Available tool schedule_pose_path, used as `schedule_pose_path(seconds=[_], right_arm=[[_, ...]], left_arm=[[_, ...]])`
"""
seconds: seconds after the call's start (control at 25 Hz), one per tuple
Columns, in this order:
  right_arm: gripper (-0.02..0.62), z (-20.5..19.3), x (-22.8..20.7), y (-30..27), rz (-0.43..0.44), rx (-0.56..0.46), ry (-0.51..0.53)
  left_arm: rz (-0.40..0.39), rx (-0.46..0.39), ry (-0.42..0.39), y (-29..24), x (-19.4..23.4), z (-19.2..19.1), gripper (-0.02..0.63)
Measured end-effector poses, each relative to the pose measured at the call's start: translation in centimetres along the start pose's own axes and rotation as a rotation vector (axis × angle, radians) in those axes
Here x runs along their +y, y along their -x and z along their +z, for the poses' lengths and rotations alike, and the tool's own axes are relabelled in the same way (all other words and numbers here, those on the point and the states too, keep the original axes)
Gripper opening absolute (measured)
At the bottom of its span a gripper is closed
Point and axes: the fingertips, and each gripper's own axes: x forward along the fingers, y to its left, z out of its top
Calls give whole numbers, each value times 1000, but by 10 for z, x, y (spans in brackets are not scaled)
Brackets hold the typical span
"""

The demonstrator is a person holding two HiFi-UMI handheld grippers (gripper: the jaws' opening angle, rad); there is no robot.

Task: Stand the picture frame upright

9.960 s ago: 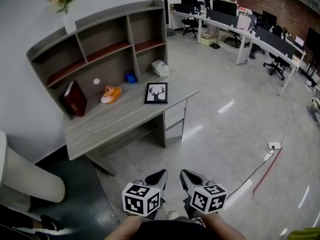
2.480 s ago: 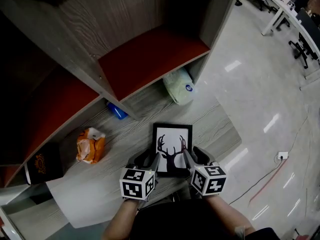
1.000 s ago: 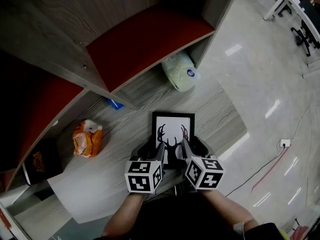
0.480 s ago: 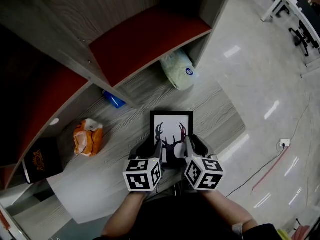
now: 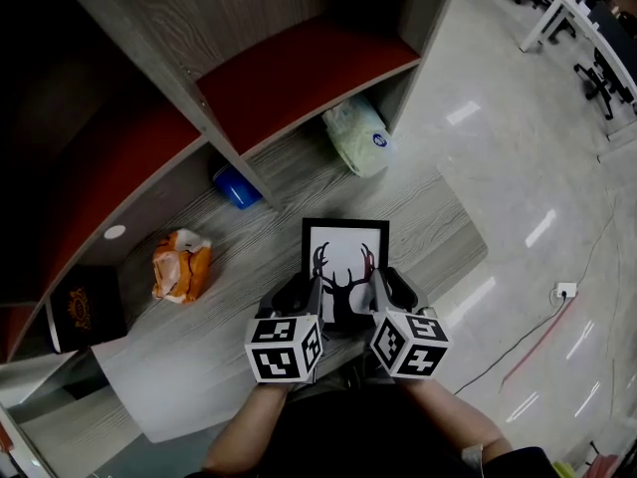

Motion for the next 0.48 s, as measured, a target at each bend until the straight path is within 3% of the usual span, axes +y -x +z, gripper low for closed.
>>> schedule_pose_path(seconds=[0.48], right_arm=[[74, 9, 13, 32, 10, -81, 20]], left_arm=[[-32, -61, -20, 28, -10, 6, 107]])
